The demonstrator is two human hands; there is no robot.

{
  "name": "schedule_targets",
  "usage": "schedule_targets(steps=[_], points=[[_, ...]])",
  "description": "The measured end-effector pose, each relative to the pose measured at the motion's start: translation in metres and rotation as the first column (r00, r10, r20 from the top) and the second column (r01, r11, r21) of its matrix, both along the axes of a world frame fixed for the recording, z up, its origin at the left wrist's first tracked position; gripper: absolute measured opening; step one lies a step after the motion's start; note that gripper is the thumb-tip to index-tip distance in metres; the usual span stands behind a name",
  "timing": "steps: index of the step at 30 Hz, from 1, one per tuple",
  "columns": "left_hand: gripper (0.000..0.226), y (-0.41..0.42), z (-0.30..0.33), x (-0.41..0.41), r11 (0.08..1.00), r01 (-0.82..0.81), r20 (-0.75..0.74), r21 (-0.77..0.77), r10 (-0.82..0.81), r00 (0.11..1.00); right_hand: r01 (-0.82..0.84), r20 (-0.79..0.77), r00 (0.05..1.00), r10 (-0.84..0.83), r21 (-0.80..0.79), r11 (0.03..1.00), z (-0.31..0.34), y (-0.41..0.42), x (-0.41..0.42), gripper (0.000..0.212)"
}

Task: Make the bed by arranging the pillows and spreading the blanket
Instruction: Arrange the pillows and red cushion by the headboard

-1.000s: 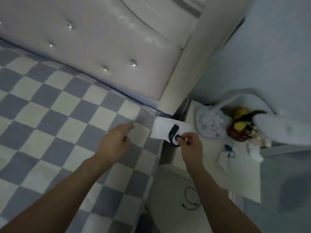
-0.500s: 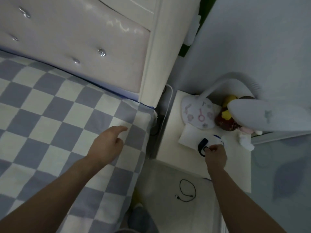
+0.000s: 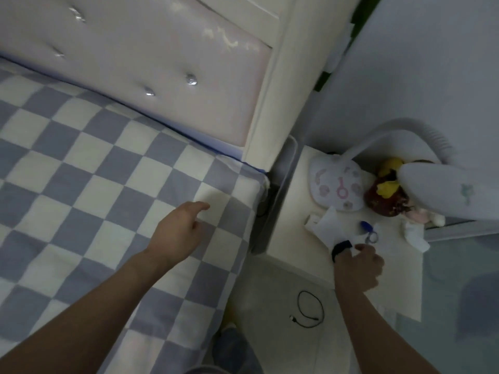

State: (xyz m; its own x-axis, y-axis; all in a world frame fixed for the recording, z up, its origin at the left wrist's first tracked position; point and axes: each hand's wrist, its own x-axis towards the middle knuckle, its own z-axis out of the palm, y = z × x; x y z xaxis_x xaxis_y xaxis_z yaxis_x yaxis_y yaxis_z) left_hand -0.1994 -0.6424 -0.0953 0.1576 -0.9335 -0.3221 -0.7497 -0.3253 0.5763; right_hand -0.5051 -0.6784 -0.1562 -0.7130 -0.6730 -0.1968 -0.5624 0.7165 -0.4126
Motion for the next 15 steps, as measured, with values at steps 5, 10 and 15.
schedule_targets(steps=[5, 10, 15], points=[[0.059, 0.030, -0.005, 0.036, 0.985, -0.161, 0.000, -0.062, 0.161, 0.987, -0.528, 0.134, 0.792, 0.595, -0.338, 0.779, 0.022, -0.010, 0.113, 0.040], [0.050, 0.115, -0.033, 0.115, 0.814, -0.575, 0.072, -0.086, 0.580, 0.811, -0.838, 0.287, 0.278, 0.917, -0.393, 0.377, 0.024, 0.022, 0.266, 0.047], [0.047, 0.223, -0.058, 0.174, 0.609, -0.790, 0.205, -0.071, 0.784, 0.586, -0.943, 0.240, -0.190, 0.952, -0.316, -0.109, -0.004, 0.110, 0.395, 0.058]])
